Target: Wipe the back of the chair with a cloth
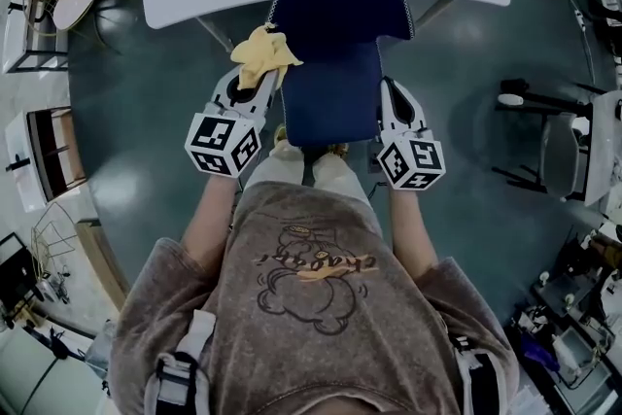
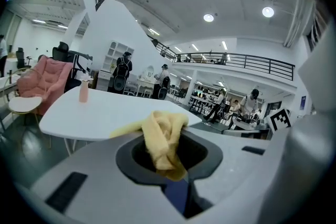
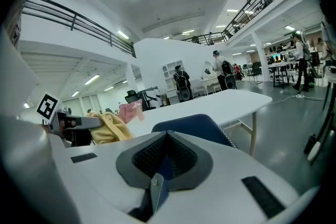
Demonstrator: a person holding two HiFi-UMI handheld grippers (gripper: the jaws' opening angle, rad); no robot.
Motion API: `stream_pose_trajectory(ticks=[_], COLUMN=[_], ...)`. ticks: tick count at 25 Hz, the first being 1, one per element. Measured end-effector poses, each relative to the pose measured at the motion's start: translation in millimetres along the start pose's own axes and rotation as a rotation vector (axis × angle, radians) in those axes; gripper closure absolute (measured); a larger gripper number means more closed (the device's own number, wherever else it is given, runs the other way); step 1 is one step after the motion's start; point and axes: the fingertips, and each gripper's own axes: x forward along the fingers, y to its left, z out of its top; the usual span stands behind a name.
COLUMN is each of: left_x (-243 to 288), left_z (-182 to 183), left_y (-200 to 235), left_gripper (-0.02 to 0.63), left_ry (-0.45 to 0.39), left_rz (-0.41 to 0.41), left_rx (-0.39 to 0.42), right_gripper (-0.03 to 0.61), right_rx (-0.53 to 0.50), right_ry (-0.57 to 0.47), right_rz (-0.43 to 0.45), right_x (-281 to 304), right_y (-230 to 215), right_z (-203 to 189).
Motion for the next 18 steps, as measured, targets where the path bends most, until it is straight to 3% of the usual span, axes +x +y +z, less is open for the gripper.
stream_pose_trajectory(ticks=[7, 18], left_x=[21.4, 89.5], left_z=[-18.8, -42.9], left_y=[21.8, 55.6], left_gripper=[0.541, 0.541], left_ry=[0.018, 0.065], left_rz=[0.049, 0.093], left_rx=[-0.031, -0.039], right_gripper=[0.553, 0.553], right_rx=[-0.014, -0.003], right_ry=[0.016, 0.022], right_rz=[0.035, -0.009], right_x=[24.1, 21.4], right_y=[-4.3, -29.2], right_z=[-3.9, -5.9])
